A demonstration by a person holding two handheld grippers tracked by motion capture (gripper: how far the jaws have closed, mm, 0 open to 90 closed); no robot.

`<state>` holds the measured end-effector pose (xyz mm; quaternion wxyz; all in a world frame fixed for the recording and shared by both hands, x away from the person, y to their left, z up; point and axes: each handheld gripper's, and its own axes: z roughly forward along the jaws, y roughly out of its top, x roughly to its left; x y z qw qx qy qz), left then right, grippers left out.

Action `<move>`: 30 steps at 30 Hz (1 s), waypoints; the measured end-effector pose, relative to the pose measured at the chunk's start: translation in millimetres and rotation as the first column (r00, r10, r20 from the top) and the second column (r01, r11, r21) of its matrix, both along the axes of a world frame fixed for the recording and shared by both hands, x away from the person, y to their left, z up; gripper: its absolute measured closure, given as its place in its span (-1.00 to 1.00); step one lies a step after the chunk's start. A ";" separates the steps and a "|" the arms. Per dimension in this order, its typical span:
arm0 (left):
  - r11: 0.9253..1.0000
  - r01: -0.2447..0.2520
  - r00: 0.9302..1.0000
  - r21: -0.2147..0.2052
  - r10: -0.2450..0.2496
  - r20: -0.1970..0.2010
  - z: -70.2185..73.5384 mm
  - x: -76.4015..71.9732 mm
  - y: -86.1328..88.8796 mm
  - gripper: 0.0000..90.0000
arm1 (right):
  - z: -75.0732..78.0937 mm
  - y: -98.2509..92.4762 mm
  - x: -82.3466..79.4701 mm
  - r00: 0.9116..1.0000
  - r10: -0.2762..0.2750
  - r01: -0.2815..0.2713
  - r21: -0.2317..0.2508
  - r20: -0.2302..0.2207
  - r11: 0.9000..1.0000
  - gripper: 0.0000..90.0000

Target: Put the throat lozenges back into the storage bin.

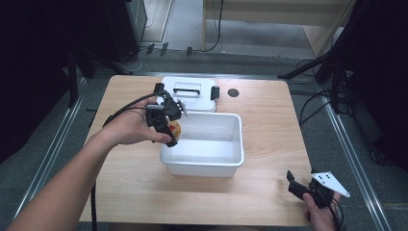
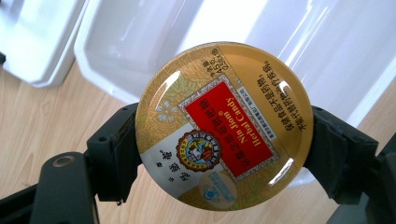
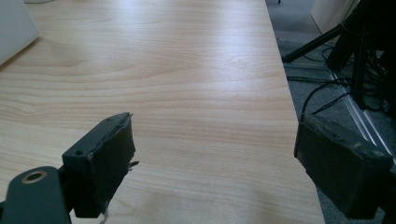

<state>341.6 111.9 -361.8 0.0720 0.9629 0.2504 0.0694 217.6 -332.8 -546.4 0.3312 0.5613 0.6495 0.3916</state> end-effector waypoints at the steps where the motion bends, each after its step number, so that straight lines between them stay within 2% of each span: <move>1: 1.000 0.010 1.000 0.004 -0.009 -0.001 -0.6 0.2 -1.4 -0.54 | 0.0 0.1 0.0 1.000 0.000 0.000 0.001 0.000 1.000 -0.73; 11: 0.999 0.053 0.999 0.010 -0.053 -0.002 -9.6 0.8 -13.6 -0.54 | 0.0 -0.1 0.0 1.000 0.001 -0.001 0.002 0.000 1.000 -0.73; 30: 0.998 0.064 0.998 0.010 -0.064 -0.019 -32.0 3.9 -18.8 -0.54 | 0.0 -0.2 0.1 1.000 0.002 -0.002 0.002 0.000 1.000 -0.73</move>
